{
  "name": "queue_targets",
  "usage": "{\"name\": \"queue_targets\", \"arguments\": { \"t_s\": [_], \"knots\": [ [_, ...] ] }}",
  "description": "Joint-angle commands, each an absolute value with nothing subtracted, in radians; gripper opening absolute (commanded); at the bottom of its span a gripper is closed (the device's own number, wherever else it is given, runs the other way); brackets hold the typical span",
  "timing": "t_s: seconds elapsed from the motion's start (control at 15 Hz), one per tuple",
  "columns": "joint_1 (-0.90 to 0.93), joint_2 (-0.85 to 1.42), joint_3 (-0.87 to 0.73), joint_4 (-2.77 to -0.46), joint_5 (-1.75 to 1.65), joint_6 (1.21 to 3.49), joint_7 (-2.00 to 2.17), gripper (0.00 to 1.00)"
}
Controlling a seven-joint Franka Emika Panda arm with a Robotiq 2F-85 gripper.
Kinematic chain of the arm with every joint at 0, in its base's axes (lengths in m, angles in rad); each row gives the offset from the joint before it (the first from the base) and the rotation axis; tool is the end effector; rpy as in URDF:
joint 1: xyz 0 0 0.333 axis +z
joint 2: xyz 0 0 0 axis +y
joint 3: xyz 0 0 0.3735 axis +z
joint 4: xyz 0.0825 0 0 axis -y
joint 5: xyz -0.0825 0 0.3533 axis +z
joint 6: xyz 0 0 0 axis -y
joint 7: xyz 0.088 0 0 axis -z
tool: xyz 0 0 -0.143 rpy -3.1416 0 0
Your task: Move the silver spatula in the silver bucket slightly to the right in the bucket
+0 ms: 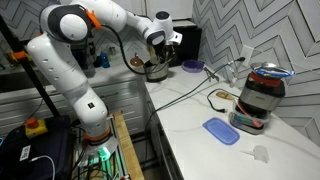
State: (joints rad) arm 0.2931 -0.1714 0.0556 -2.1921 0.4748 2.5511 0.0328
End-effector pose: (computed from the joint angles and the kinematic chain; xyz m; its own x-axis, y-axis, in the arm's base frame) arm 0.4873 0.1822 0.5574 0.9049 -0.1025 0.4131 0.0879 -0.9047 -0.4169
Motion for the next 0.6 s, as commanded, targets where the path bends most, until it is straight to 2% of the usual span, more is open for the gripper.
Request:
{"name": "queue_targets", "arguments": {
  "t_s": [0.0,0.07,0.53],
  "knots": [
    [0.289,-0.103,0.054,-2.143,0.628,2.537,-0.199,0.72],
    [0.284,-0.087,0.060,-2.131,0.661,2.528,-0.247,0.70],
    [0.229,-0.039,0.085,-2.100,0.707,2.437,-0.399,0.15]
  ]
}}
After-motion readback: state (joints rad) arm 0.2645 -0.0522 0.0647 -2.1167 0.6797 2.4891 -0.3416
